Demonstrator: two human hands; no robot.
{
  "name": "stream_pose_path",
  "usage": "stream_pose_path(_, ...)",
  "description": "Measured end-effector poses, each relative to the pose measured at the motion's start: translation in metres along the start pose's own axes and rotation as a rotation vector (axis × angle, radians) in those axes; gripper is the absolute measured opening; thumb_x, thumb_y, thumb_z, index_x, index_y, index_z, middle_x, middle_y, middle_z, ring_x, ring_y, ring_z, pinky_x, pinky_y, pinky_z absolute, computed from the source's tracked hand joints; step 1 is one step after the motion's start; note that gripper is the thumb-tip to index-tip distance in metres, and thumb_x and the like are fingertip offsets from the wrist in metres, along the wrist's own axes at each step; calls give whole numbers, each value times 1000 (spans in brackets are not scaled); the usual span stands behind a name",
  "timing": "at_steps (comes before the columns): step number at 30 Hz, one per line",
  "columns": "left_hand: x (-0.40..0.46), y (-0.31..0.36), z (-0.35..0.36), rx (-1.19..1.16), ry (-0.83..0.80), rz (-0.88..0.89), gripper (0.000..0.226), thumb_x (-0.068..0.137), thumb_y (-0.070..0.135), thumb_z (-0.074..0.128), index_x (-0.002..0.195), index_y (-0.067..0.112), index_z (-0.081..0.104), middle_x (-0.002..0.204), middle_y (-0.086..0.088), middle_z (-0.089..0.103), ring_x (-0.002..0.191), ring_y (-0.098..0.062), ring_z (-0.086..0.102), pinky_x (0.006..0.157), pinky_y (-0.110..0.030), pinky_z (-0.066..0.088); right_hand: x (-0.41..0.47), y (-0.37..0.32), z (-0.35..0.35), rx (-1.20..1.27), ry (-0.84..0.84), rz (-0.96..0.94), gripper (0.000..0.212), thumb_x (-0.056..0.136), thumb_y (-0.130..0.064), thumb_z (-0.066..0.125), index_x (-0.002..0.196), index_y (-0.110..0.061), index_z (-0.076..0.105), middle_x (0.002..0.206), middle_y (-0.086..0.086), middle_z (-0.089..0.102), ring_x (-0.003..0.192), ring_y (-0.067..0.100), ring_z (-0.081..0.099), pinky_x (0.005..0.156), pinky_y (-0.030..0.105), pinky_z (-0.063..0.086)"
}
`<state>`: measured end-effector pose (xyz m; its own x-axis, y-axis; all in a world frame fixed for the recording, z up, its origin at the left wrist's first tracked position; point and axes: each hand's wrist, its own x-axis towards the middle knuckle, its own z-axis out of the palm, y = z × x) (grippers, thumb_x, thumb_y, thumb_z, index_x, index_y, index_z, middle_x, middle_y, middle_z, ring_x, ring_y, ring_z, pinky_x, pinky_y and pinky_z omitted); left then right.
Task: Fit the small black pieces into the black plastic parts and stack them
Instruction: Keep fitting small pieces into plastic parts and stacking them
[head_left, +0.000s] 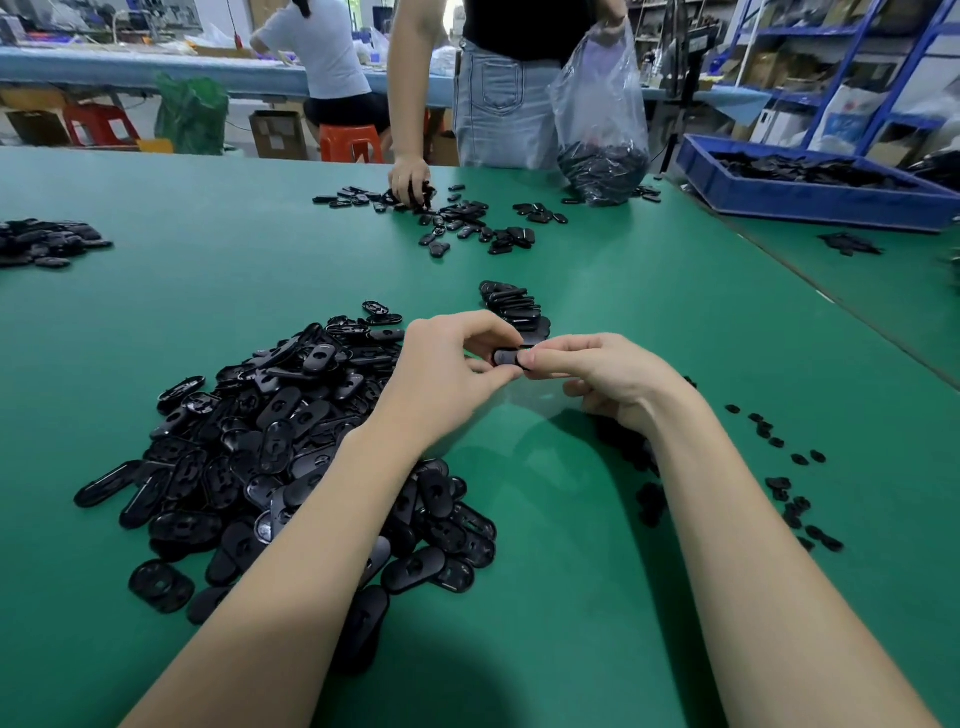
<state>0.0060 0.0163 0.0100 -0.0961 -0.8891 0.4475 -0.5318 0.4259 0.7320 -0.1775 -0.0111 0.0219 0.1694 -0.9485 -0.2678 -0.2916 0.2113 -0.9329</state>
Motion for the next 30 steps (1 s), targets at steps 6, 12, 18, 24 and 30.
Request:
stream_pose_path(6,4,-2,-2,-193,-97,-307,17,84,6,74,95,19,75,92,1,77,85,-11,72,83,-21,55,3,-2,1,-151,85,-108,22,64,-46,92,72,-32,77,73,-12,68,57,7,42,44,19,27)
stream_pose_path(12,3,-7,-6,-205,-74,-390,17,81,11,78,85,27,76,85,2,77,81,-11,72,83,-24,55,5,-6,2,-233,48,-210,16,74,-31,91,77,-23,78,64,-13,64,47,-3,45,46,9,34)
stream_pose_path(18,2,-8,-6,-237,-54,-429,20,79,10,81,79,29,76,82,3,77,78,-11,71,85,-27,55,12,-4,10,-334,147,-206,14,72,-33,88,71,-24,77,58,-18,64,59,3,55,57,18,40)
stream_pose_path(24,0,-6,-3,-287,-54,-486,21,79,6,82,78,26,76,78,0,77,76,-13,70,91,-35,56,13,-2,11,-353,115,-246,16,73,-27,85,69,-21,70,49,-17,54,42,0,42,42,10,32)
stream_pose_path(30,6,-10,-5,-252,-25,-468,17,78,11,83,79,27,75,75,3,75,74,-13,68,86,-31,56,11,2,13,-339,118,-431,13,79,-23,84,80,-23,71,63,-15,66,49,-3,49,52,11,38)
